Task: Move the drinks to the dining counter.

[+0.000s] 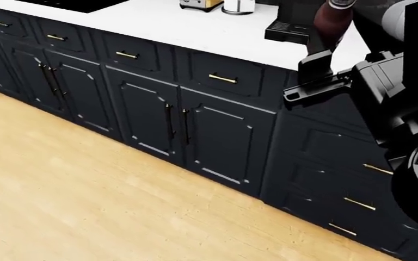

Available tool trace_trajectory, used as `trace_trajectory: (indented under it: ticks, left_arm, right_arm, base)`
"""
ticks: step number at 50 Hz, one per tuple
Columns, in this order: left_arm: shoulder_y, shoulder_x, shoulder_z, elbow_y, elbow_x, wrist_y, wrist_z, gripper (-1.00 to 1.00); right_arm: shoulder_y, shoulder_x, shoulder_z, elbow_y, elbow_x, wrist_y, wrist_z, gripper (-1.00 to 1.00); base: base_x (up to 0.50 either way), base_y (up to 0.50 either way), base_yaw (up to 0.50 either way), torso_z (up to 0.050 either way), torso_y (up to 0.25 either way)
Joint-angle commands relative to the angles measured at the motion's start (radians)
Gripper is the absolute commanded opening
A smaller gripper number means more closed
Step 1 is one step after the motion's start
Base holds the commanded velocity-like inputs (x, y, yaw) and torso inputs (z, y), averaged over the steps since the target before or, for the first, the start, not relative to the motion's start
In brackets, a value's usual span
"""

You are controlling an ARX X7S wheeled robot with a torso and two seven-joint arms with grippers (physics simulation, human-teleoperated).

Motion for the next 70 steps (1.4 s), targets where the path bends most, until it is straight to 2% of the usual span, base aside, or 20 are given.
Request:
trace_trajectory:
  ticks: [1,22,36,70]
  left_arm:
    - [-0.009,-0.002,-0.006,-0.001,0.000,0.006,-0.005,-1.00]
    - [-0.017,-0.008,0.020,0.000,0.014,0.019,-0.002,-1.00]
    - [-0.007,0.000,-0.013,-0.006,-0.001,0.001,-0.002,-1.00]
    - [-0.026,-0.014,0.047,-0.001,0.032,0.028,0.006,-1.00]
  right_arm:
    - [0.003,0.003,-0.001,-0.004,-0.013,0.004,-0.004,-1.00]
    - [0.012,-0.001,-0.012,0.003,-0.012,0.005,-0.007,-1.00]
    - [0.015,0.000,-0.017,0.005,-0.008,0.006,-0.008,-1.00]
    - [0.021,0.000,-0.032,0.011,-0.011,0.003,-0.013,-1.00]
  base:
    - [0.03,0.02,0.50,0.000,0.000]
    - [0.04,0.02,0.50,0.000,0.000]
    - [0.03,0.03,0.50,0.000,0.001]
    - [0.03,0.03,0.50,0.001,0.000]
